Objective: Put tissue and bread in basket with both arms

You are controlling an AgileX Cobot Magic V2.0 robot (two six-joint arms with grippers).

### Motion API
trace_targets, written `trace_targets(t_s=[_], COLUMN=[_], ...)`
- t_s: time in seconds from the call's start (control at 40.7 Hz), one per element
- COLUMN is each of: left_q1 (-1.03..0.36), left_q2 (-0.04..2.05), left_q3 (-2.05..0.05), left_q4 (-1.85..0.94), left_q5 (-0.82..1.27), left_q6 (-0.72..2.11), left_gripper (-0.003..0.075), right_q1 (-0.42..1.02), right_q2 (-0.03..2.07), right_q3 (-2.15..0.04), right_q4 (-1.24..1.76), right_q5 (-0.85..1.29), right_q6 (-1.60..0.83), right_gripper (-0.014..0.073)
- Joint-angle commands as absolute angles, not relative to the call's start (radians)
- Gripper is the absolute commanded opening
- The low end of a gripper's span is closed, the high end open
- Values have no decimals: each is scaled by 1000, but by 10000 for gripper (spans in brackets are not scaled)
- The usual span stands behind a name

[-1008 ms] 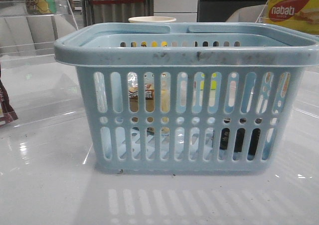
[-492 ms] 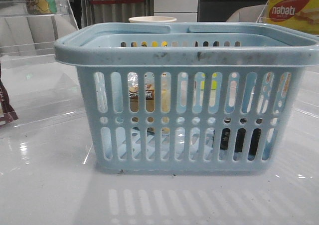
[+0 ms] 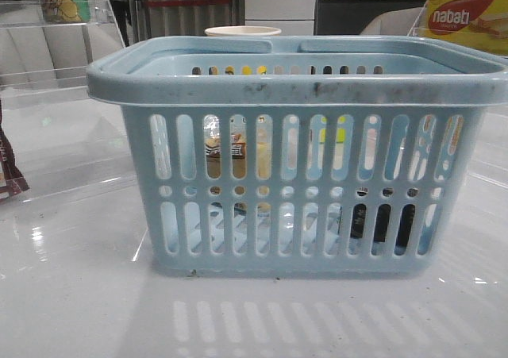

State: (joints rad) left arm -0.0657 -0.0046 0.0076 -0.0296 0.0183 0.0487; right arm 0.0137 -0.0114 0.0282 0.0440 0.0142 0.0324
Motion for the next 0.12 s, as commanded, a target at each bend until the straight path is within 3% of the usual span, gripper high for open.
trace_targets(t_s=[0.0, 0.098], left_q1=[-71, -71], left_q2=[-21, -21], left_q3=[12, 12], left_q4=[-32, -32], left_q5=[-69, -69], left_q6=[48, 48], left_gripper=[93, 93], right_q1=[8, 8], right_q2=[-30, -30], right_q3=[23, 23], right_q4=[43, 43], right_q5=[-78, -78], right_q6=[34, 34], right_gripper=[28, 28])
